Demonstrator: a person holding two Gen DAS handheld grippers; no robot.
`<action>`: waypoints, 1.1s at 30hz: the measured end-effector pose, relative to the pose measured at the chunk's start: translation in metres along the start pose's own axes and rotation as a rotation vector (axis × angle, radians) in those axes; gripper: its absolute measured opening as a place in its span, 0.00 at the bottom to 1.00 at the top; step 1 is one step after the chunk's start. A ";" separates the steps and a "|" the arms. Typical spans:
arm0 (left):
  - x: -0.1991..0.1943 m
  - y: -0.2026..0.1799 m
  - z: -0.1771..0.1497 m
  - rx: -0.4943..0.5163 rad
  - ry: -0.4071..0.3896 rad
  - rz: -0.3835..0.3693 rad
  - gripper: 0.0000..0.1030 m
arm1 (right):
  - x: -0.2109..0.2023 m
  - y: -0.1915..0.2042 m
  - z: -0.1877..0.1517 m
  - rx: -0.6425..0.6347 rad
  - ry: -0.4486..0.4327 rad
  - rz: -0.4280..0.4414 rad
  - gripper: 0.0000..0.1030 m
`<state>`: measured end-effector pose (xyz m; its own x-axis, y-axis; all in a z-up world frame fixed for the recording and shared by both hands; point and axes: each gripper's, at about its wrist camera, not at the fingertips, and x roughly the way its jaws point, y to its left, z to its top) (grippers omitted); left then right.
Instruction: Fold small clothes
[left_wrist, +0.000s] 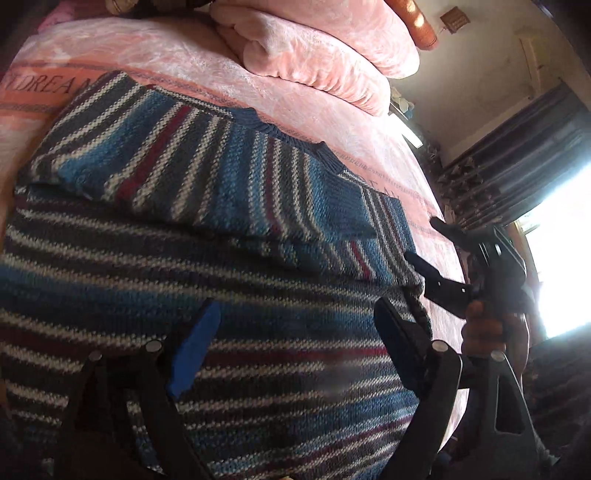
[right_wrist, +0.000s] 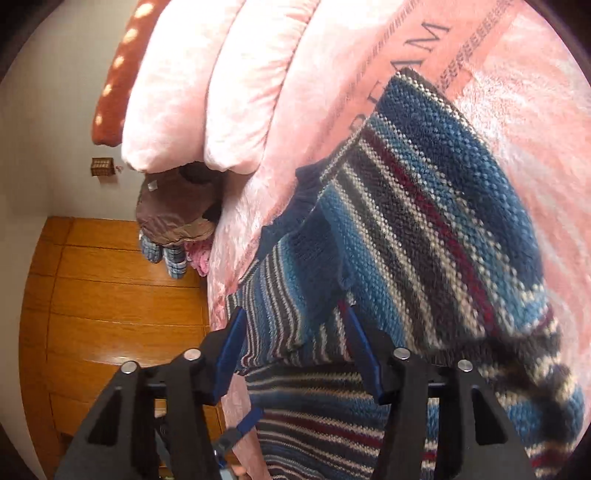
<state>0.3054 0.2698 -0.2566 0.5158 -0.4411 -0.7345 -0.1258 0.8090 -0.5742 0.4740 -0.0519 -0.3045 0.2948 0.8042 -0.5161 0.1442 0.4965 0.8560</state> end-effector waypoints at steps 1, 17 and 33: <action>-0.005 0.009 -0.017 -0.002 0.002 0.018 0.84 | 0.010 0.000 0.004 -0.005 0.011 -0.032 0.51; -0.006 0.068 -0.042 -0.091 0.023 -0.112 0.89 | 0.067 0.047 0.022 -0.154 0.066 -0.237 0.08; -0.028 0.082 -0.037 -0.137 0.010 -0.178 0.89 | 0.003 0.167 0.042 -0.463 0.000 -0.324 0.07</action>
<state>0.2499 0.3342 -0.2967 0.5314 -0.5770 -0.6202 -0.1477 0.6578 -0.7386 0.5383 0.0200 -0.1624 0.3045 0.5864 -0.7506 -0.2021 0.8099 0.5507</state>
